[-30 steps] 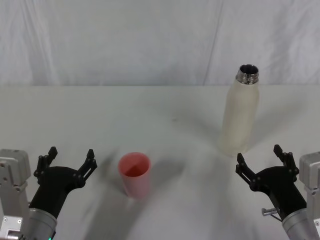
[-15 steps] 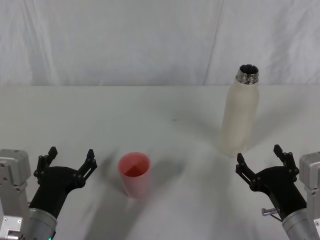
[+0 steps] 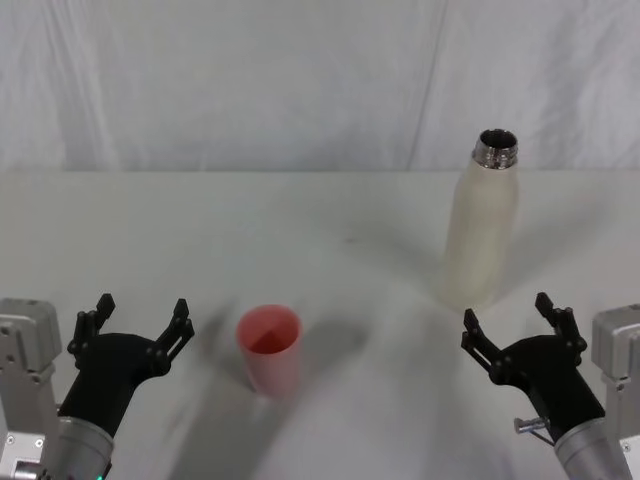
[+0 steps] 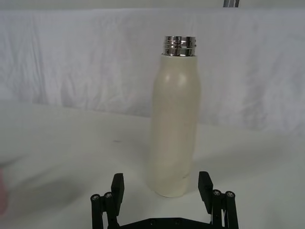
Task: Grasp the thermos with one hand and pour water into the cup lid.
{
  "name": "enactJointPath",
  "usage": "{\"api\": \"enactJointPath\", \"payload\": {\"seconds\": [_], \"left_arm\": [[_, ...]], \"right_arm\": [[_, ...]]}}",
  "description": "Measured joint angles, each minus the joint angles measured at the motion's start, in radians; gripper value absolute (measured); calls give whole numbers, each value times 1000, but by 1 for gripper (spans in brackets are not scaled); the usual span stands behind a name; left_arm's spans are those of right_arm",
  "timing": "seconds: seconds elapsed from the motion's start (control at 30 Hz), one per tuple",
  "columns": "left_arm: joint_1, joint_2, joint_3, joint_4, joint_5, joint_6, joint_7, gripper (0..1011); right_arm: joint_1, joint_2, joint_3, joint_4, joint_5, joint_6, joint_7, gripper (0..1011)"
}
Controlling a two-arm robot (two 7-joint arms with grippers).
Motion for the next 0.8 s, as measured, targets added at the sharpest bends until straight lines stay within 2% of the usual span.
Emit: {"api": "enactJointPath", "payload": {"seconds": [0.33,0.57,0.8], "left_arm": [[0,0,0,0,0,0,0,1001],[0,0,0,0,0,0,0,1001],[0,0,0,0,0,0,0,1001]], "right_arm": [[28,-23,34,41,53,-2,70,1003],[101,-32,50,101,67,15,127,1003],[175,-38,50,155,66,21,155,1003]]}}
